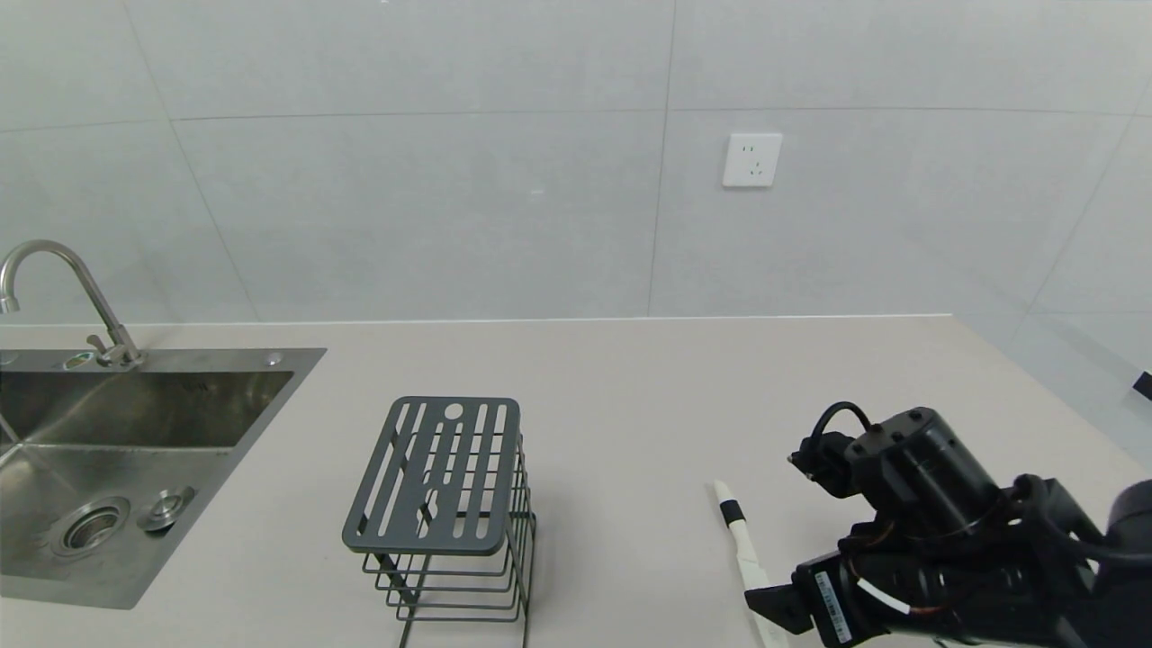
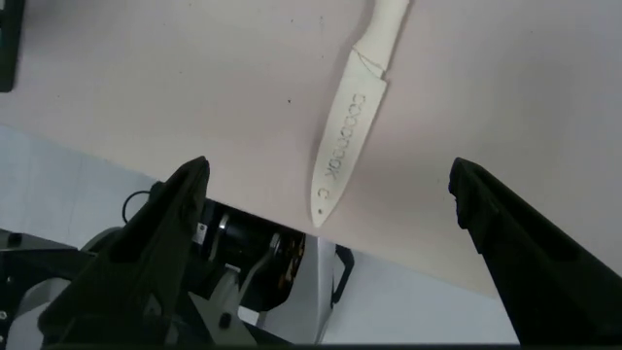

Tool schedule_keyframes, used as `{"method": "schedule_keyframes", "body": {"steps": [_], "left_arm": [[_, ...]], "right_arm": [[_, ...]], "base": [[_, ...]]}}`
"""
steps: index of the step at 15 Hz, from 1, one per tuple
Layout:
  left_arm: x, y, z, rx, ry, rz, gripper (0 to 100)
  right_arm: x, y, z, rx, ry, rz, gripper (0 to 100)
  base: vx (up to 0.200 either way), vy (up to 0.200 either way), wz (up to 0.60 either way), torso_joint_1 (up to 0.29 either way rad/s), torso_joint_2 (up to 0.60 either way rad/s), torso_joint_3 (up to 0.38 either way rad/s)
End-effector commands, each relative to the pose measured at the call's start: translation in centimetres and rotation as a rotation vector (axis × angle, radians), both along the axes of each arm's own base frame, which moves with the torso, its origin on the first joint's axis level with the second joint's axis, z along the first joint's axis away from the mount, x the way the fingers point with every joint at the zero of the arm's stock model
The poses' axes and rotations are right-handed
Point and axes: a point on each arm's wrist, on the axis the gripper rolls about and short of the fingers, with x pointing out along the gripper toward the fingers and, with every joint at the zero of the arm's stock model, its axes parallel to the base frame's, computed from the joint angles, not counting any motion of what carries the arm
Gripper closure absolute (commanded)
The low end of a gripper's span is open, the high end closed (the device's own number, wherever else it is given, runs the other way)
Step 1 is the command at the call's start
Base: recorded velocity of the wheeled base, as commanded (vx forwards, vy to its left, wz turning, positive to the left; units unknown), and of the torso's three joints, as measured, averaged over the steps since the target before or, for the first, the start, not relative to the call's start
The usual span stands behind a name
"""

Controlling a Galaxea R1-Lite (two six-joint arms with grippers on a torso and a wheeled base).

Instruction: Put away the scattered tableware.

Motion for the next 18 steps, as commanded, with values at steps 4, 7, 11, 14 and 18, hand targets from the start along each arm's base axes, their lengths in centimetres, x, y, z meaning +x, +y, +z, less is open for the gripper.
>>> {"method": "schedule_keyframes", "body": {"steps": [4,7,11,14,18], "left_arm": [[0.0,0.0,0.0,0.000,0.001,-0.001,0],[0.0,0.0,0.0,0.000,0.001,-0.002,0],[0.0,0.0,0.0,0.000,0.001,-0.001,0],[0.0,0.0,0.0,0.000,0.001,-0.001,0],[0.0,0.0,0.0,0.000,0.001,-0.001,0]], "right_arm": [[2.3,2.1,-3.1,-0.081,0.047,-0.021,0],[3.2,2.5,-4.6,-0.092,0.035,-0.034,0],[4.2,2.5,-6.0,-0.124,0.021,-0.069,0],[4.7,2.6,-6.1,-0.121,0.014,-0.075,0],[5.7,2.7,-6.3,-0.145,-0.020,-0.078,0]], "base": [[0.000,0.000,0.00,0.000,0.00,0.000],[0.000,0.000,0.00,0.000,0.00,0.000],[0.000,0.000,0.00,0.000,0.00,0.000],[0.000,0.000,0.00,0.000,0.00,0.000],[0.000,0.000,0.00,0.000,0.00,0.000]]}}
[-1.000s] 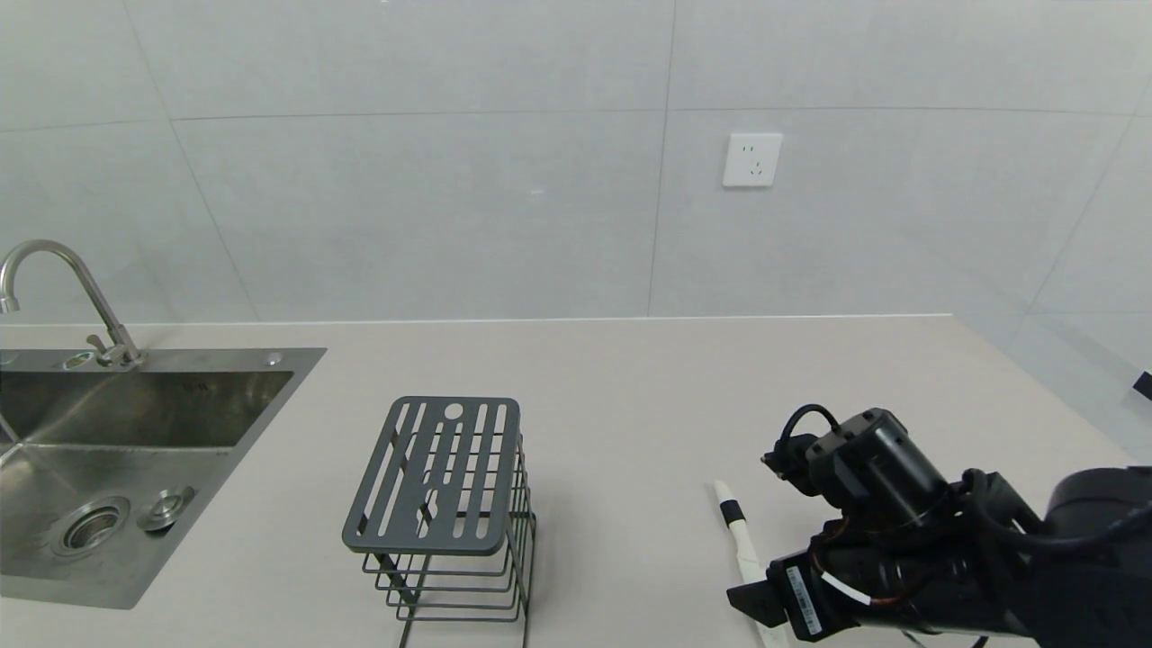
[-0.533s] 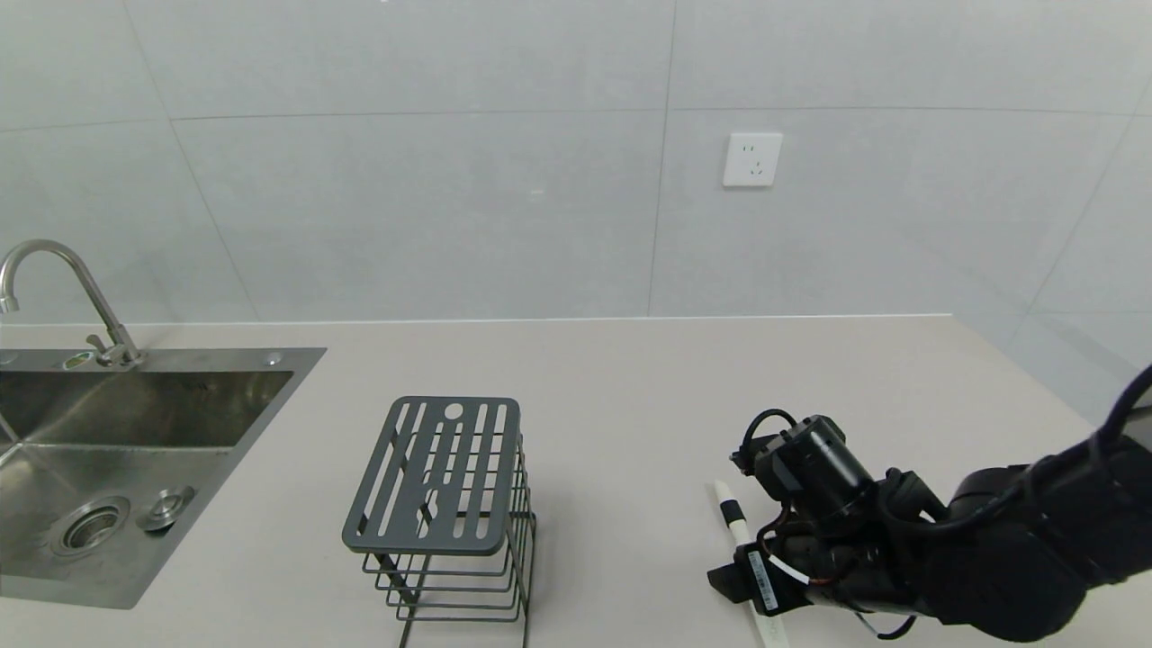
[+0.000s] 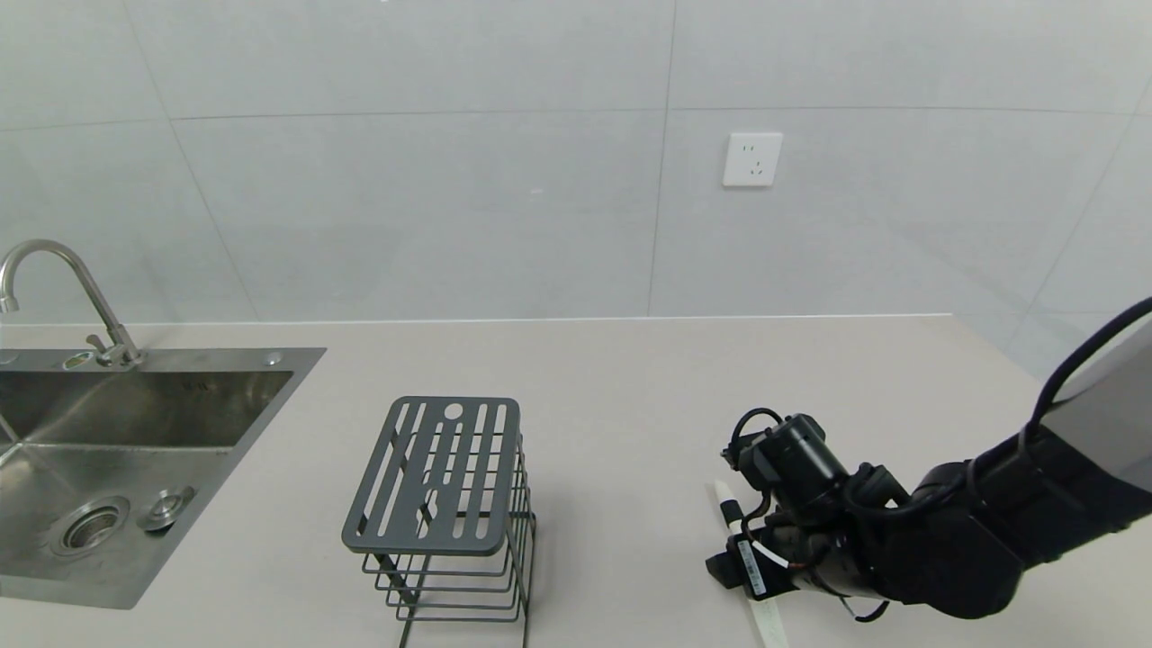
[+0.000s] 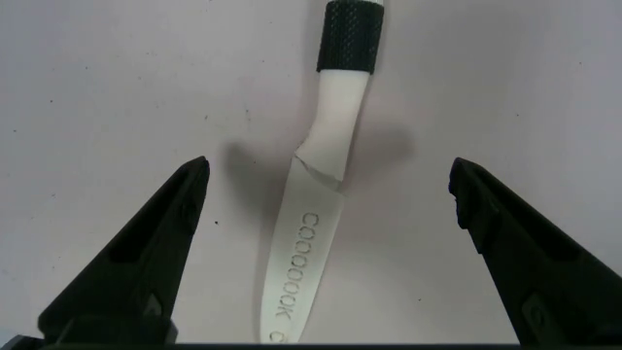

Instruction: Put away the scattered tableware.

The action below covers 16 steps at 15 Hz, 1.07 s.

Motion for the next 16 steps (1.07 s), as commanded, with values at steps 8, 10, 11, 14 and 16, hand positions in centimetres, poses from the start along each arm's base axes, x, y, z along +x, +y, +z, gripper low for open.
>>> {"method": "schedule_keyframes", "body": {"steps": [8,10,11,14,16], "left_arm": [[0.0,0.0,0.0,-0.002,0.001,0.001,0],[0.0,0.0,0.0,-0.002,0.001,-0.001,0],[0.0,0.0,0.0,0.000,0.001,0.002,0],[0.0,0.0,0.0,-0.002,0.001,0.002,0],[0.0,0.0,0.0,-0.002,0.001,0.002,0]], "right_arm": [[-0.5,0.6,-0.7,-0.009,0.020,0.028,0],[-0.5,0.8,-0.9,-0.012,0.024,0.031,0],[-0.6,0.7,-1.1,-0.017,0.031,0.030,0],[-0.3,0.9,-1.7,-0.003,0.016,0.028,100],[-0.4,0.8,-2.0,0.001,0.014,0.029,100]], "base": [[0.000,0.000,0.00,0.000,0.00,0.000],[0.000,0.000,0.00,0.000,0.00,0.000],[0.000,0.000,0.00,0.000,0.00,0.000],[0.000,0.000,0.00,0.000,0.00,0.000],[0.000,0.000,0.00,0.000,0.00,0.000]]}}
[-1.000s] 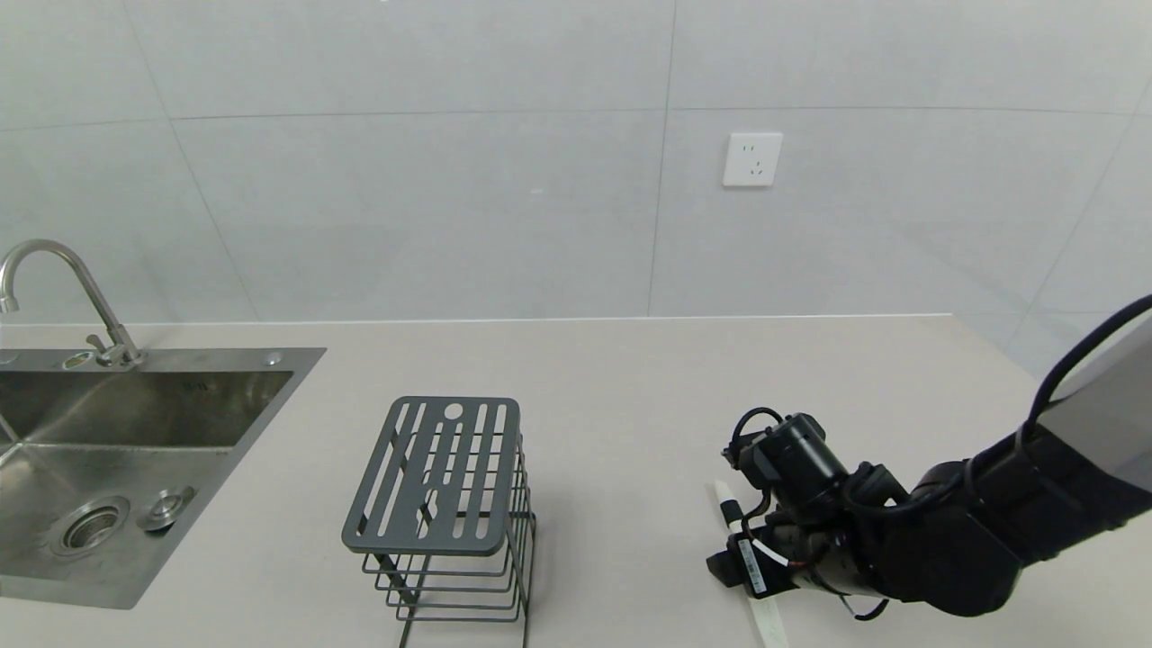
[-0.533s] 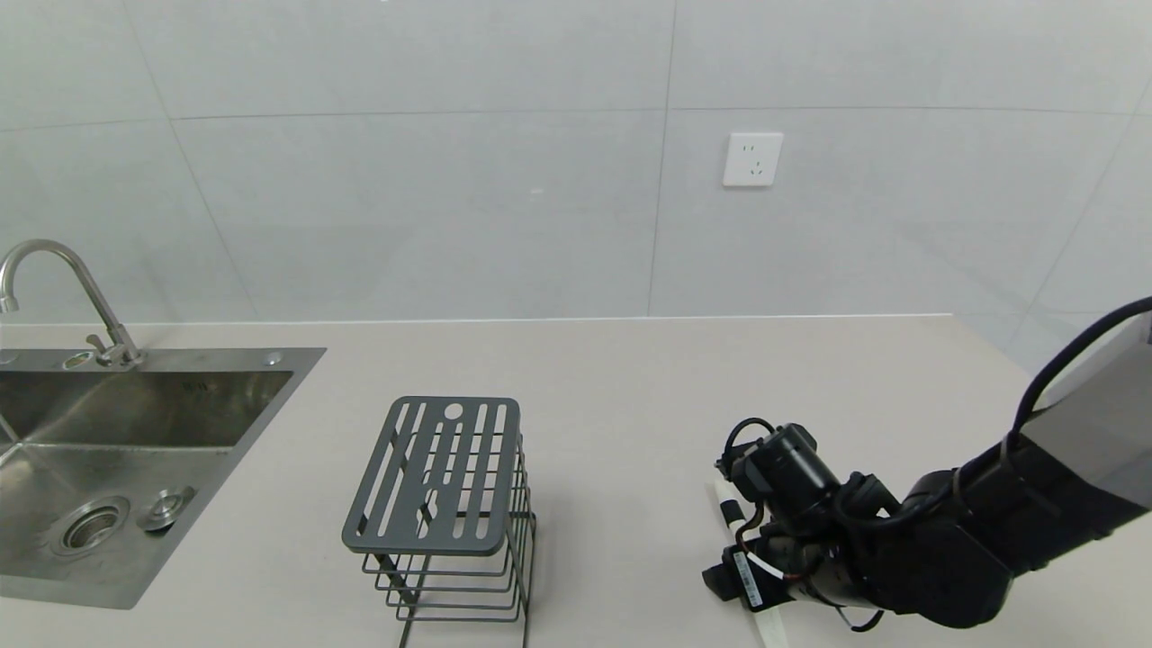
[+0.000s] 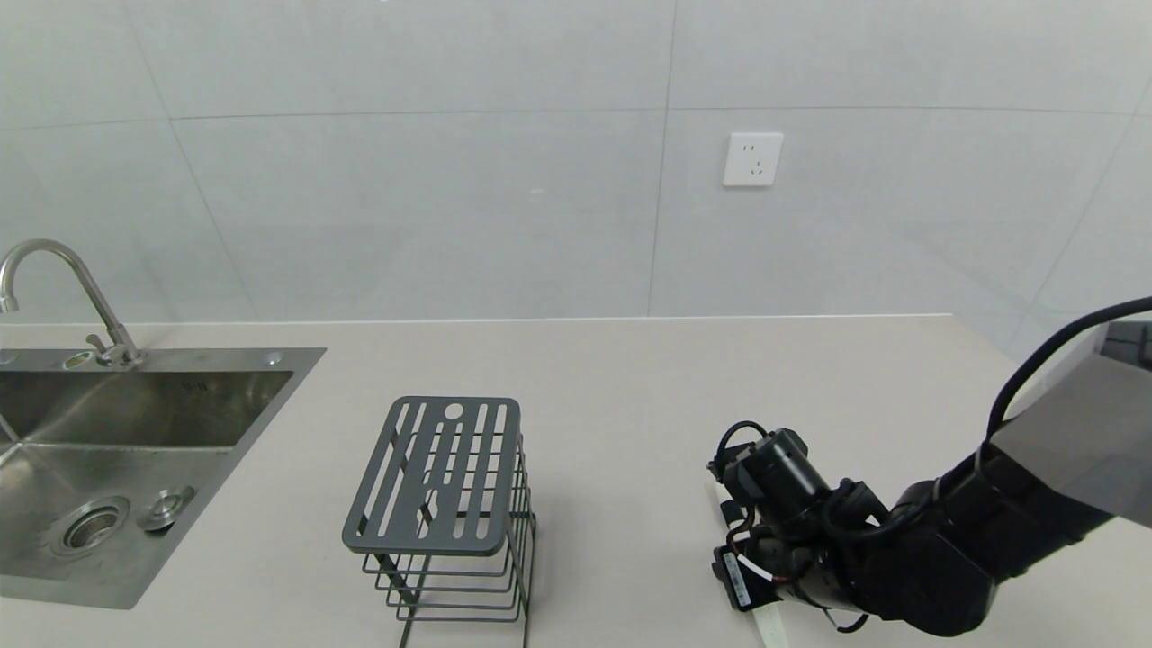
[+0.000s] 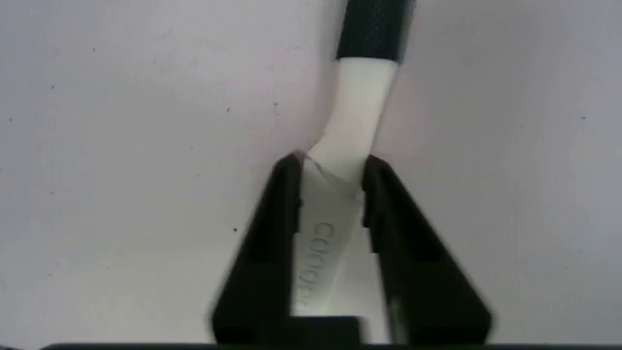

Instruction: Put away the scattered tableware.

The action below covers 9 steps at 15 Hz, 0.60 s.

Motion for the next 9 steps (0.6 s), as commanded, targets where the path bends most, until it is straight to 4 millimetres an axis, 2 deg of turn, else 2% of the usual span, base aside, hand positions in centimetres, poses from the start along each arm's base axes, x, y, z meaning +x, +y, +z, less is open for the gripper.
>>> {"method": "schedule_keyframes", "body": {"steps": [1,4,6,8,9], "left_arm": [[0.0,0.0,0.0,0.000,0.001,0.001,0],[0.0,0.0,0.0,0.000,0.001,0.001,0],[0.0,0.0,0.0,0.000,0.001,0.001,0],[0.0,0.0,0.0,0.000,0.001,0.001,0],[0.0,0.0,0.0,0.000,0.001,-0.001,0]], "right_arm": [[-0.7,-0.6,-0.8,-0.023,0.035,0.001,100],[-1.5,-1.2,-1.4,-0.039,0.077,0.004,100],[-1.0,-1.0,-1.1,-0.008,0.037,0.004,100],[-0.4,-0.6,-0.5,0.033,-0.017,0.006,100],[0.2,-0.3,0.7,0.078,-0.083,0.012,100]], "base": [[0.000,0.000,0.00,0.000,0.00,0.000],[0.000,0.000,0.00,0.000,0.00,0.000],[0.000,0.000,0.00,0.000,0.00,0.000],[0.000,0.000,0.00,0.000,0.00,0.000],[0.000,0.000,0.00,0.000,0.00,0.000]]}}
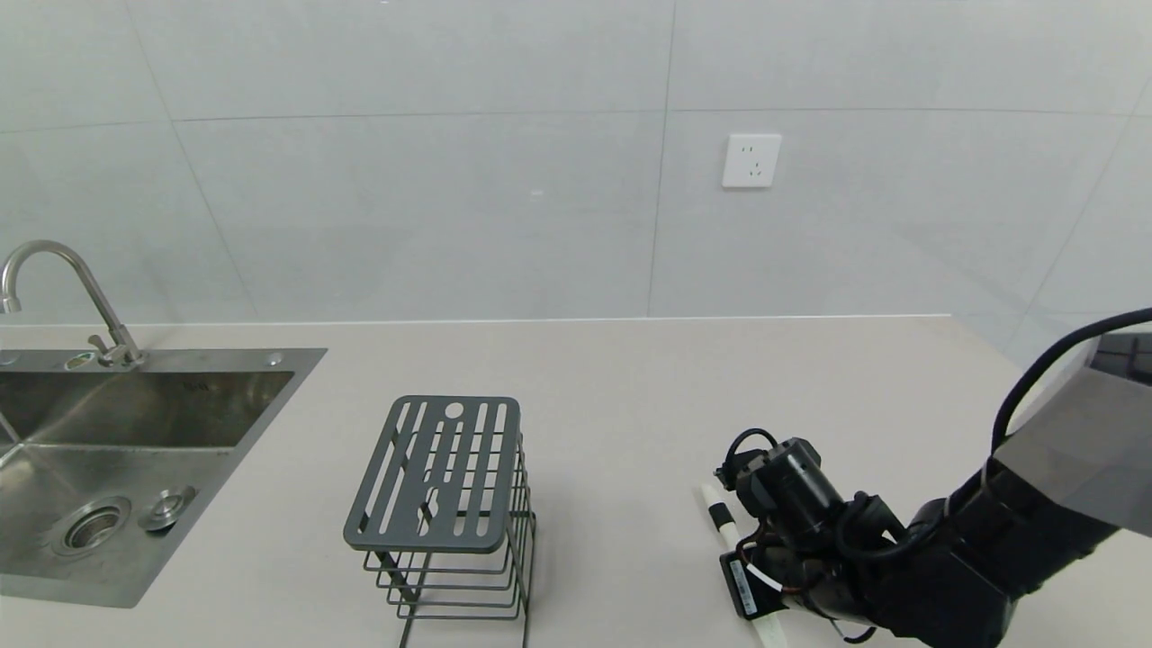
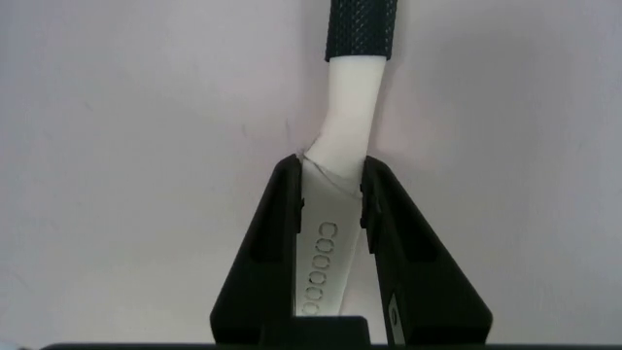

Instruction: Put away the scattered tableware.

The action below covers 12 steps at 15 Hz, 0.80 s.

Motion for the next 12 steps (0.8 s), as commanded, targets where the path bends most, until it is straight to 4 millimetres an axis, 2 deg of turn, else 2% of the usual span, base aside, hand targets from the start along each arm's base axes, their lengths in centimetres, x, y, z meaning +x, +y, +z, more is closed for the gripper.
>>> {"method": "schedule_keyframes", "body": {"steps": [1,3,6,7,10,12], "left_arm": [[0.0,0.0,0.0,0.000,0.001,-0.001,0],[0.0,0.0,0.0,0.000,0.001,-0.001,0],[0.0,0.0,0.0,-0.001,0.000,-0.001,0],[0.0,0.0,0.0,-0.004,0.000,-0.001,0],[0.0,0.0,0.0,-0.004,-0.002,-0.002,0],[0.0,0.0,0.0,-0.004,-0.002,-0.002,0]], "right_arm": [[1.2,0.5,2.3,0.066,-0.114,0.009,100],[2.4,0.3,4.8,0.126,-0.202,0.029,100],[2.7,-0.6,6.8,0.154,-0.256,0.058,100],[2.7,-1.1,8.1,0.182,-0.287,0.079,100],[2.8,-2.1,11.4,0.251,-0.434,0.254,100],[3.2,-2.7,12.1,0.280,-0.537,0.433,100]], "base": [[0.000,0.000,0.00,0.000,0.00,0.000],[0.000,0.000,0.00,0.000,0.00,0.000],[0.000,0.000,0.00,0.000,0.00,0.000],[0.000,0.000,0.00,0.000,0.00,0.000],[0.000,0.000,0.00,0.000,0.00,0.000],[0.000,0.000,0.00,0.000,0.00,0.000]]}}
